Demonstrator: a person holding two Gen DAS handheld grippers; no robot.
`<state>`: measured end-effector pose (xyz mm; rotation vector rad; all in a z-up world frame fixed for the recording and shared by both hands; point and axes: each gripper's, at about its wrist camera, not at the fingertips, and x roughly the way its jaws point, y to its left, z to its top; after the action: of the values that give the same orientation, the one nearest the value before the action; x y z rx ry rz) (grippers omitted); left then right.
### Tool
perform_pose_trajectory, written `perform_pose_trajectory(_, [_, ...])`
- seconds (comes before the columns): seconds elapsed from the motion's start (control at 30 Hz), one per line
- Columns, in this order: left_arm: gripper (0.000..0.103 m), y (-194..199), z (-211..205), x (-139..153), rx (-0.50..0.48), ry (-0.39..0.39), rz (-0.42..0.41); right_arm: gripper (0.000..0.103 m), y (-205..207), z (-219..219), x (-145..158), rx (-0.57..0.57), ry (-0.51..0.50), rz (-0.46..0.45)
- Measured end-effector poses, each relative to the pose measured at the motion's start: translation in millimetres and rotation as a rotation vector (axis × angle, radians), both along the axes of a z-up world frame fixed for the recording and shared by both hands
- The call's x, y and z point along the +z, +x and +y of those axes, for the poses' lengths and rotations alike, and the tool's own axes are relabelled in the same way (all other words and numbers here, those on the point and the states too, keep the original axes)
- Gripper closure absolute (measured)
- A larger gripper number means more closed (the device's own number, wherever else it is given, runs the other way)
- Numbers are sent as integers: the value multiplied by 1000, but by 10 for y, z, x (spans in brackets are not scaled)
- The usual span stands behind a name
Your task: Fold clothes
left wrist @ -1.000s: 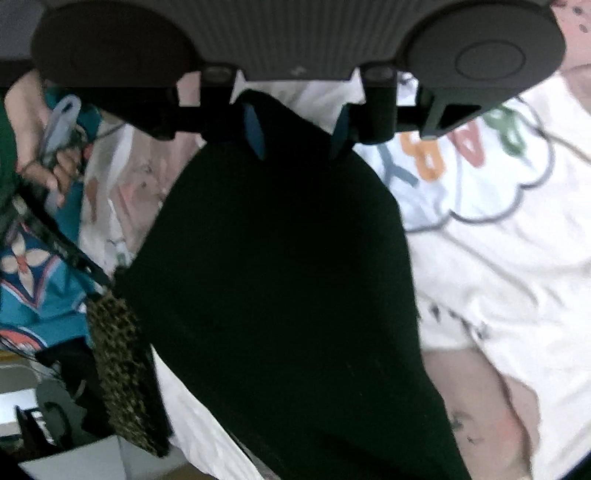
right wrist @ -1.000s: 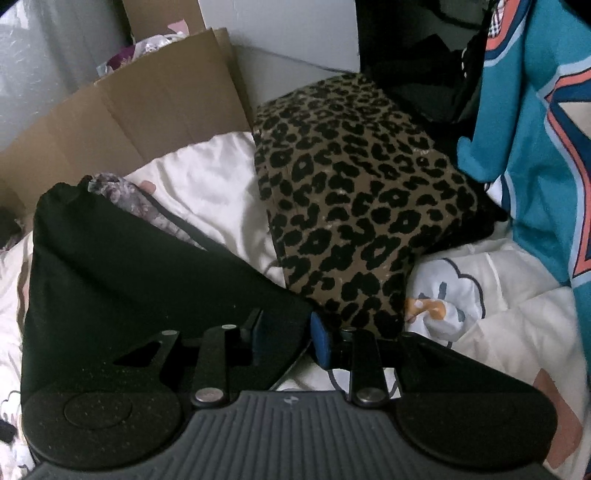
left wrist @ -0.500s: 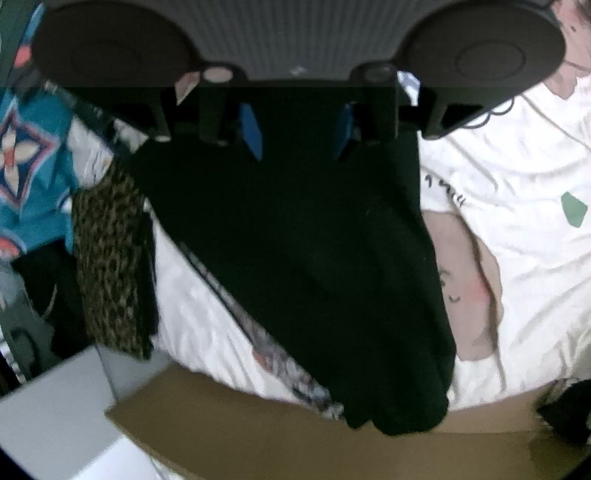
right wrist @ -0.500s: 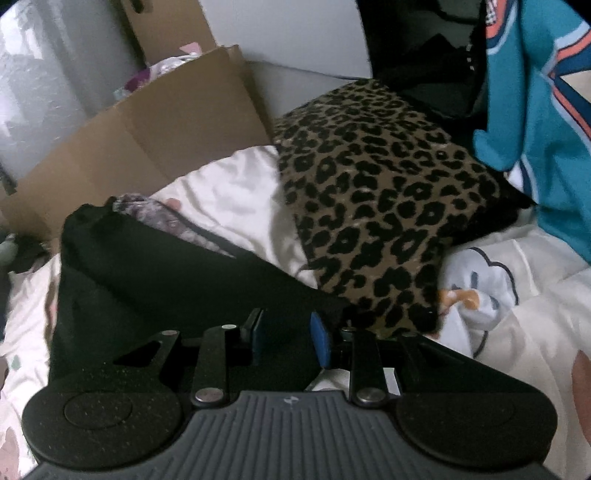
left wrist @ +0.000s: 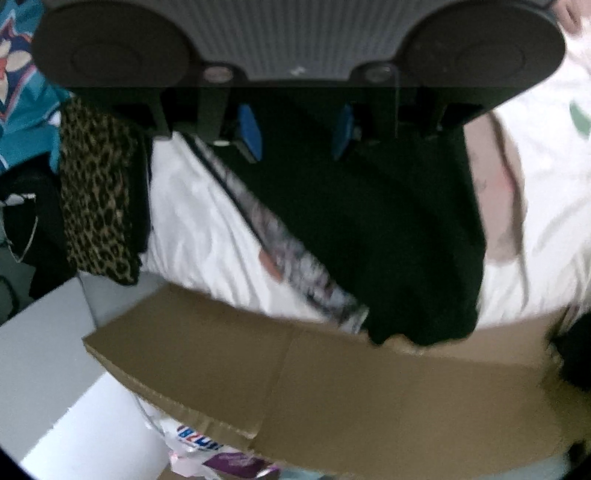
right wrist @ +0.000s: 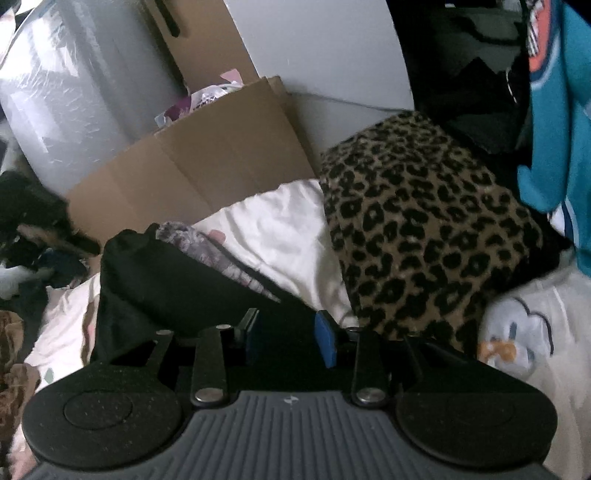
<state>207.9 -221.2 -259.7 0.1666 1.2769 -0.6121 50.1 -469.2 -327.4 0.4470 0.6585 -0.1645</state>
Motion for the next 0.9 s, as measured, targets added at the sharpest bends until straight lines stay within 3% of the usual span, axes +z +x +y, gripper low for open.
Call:
perform_pose_trajectory(0.33, [58, 671, -586, -174, 13, 16, -64, 63, 309, 51, -180, 91, -34, 15])
perform_pose_trajectory(0.4, [62, 757, -671, -249, 16, 47, -85, 63, 355, 85, -233, 106, -27, 14])
perform_pose_trajectory(0.47, [69, 811, -743, -298, 13, 75, -104, 63, 430, 118, -279, 117, -26, 11])
perform_pose_trajectory(0.9, [70, 1073, -940, -565, 20, 159, -127, 63, 990, 229, -433, 184, -25, -11])
